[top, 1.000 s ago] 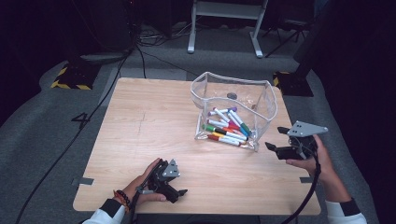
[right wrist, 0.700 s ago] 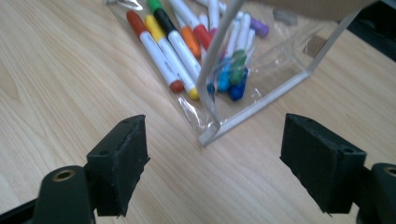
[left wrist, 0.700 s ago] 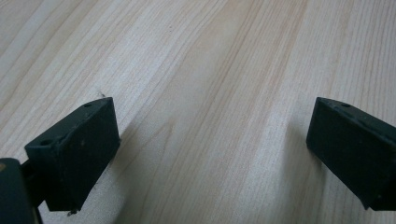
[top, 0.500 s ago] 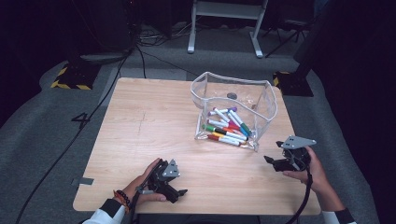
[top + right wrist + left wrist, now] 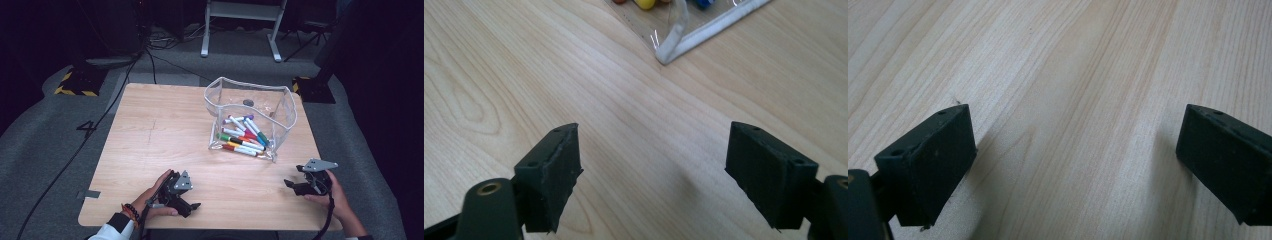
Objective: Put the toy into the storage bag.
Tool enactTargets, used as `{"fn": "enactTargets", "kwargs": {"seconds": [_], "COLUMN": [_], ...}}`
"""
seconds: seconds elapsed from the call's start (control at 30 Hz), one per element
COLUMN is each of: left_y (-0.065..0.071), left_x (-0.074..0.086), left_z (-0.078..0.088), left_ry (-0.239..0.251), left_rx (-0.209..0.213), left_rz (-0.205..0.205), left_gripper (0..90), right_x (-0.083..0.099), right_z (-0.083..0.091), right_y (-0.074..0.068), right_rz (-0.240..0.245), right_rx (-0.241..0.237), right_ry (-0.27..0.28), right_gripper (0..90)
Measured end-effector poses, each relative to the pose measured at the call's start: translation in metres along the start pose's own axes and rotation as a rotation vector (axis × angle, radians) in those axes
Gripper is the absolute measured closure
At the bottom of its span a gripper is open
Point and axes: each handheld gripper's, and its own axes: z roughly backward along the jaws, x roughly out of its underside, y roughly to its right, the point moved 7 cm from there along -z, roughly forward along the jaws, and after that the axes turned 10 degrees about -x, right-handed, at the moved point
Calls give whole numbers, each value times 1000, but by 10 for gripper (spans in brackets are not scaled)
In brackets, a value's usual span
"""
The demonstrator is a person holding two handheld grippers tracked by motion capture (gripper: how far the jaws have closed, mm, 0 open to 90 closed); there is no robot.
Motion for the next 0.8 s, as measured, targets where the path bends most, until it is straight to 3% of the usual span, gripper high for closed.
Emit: {"fn": "enactTargets", "kwargs": {"seconds": [0.23,0.3,0.8], "left_y": [0,0,0], "left_x": [0,0,0], "left_z": [0,0,0], "left_ry": [1,-1,1], "left_rx": [1,-1,-2], "left_rz": [1,1,3], "left_gripper": [29,29,28], "right_x": [21,25,26], "right_z": [-4,-3,-3], "right_y": [-1,-1,-1], "right_rz": [-64,-86,-88], "right_rx": [-20,-21,-7], "right_ry": [40,84,92], "right_gripper": [214,219,214]}}
